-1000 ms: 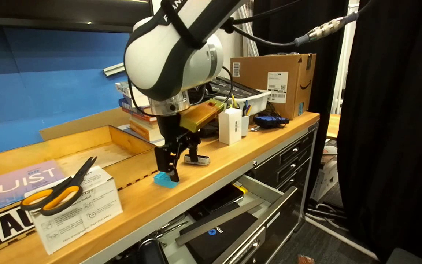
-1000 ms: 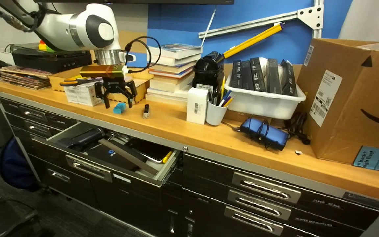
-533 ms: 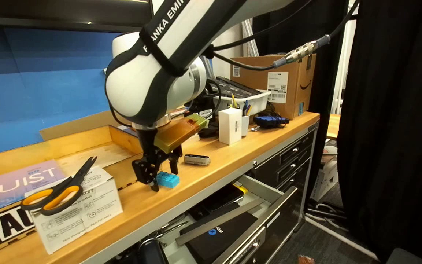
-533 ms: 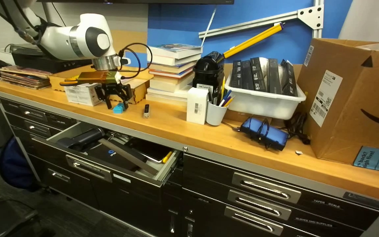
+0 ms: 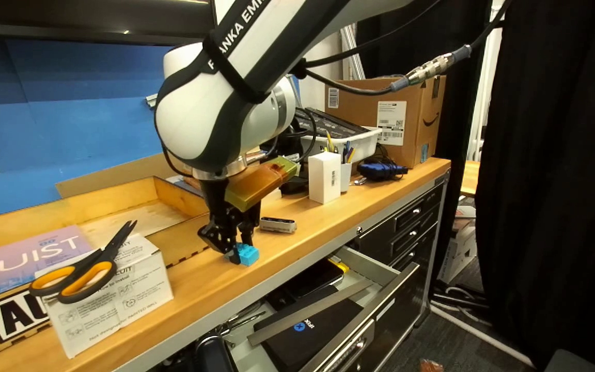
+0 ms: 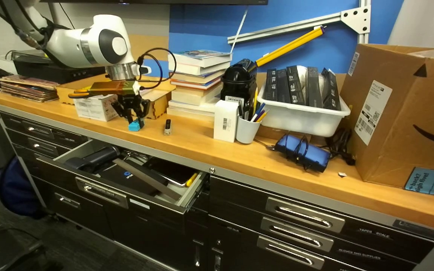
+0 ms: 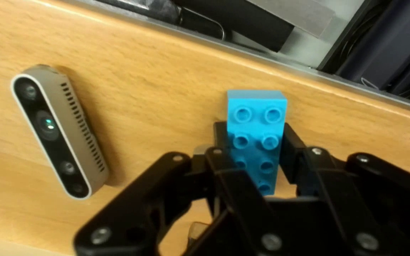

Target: Pick up the blue object from the counter and put it in the open drawer and close it

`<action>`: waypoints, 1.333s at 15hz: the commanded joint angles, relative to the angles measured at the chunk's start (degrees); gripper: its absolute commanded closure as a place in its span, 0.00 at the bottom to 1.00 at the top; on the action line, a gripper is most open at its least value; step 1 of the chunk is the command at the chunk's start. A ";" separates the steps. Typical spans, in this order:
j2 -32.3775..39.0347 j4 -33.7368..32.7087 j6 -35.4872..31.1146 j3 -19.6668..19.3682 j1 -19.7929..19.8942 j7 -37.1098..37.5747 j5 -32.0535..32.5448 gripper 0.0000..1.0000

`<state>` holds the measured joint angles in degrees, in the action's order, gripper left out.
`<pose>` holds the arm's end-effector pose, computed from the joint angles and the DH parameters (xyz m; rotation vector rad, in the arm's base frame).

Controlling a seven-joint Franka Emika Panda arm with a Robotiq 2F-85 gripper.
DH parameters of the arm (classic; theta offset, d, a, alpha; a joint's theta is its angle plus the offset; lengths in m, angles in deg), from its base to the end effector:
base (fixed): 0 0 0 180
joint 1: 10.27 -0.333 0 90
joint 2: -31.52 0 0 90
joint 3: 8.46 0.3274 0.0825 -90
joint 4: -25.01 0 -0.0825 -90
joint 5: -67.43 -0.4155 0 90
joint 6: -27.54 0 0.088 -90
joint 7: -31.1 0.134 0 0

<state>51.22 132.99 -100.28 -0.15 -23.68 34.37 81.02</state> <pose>0.6158 0.2283 0.2938 2.9285 0.6834 0.0581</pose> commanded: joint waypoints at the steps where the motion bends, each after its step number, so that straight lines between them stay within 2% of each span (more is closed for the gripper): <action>1: -7.51 8.77 1.53 -0.53 2.90 -7.57 -0.01 0.88; 3: -11.73 14.55 1.51 -0.74 5.43 -13.74 -1.03 0.88; 6: -14.64 20.38 -0.24 -1.88 7.62 -18.81 0.18 0.88; 10: -12.24 23.41 -4.04 -3.47 8.62 -17.36 3.39 0.88; 14: -9.10 24.13 -7.45 -3.51 7.97 -15.85 4.91 0.88; 15: -9.01 24.31 -7.67 -3.44 8.06 -16.29 4.52 0.38; 16: -9.46 24.81 -7.49 -3.39 8.39 -17.36 3.60 0.37; 20: -14.81 30.36 -8.09 -5.03 9.83 -16.69 4.10 0.08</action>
<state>42.17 157.77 -106.76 -4.09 -15.17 17.24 84.48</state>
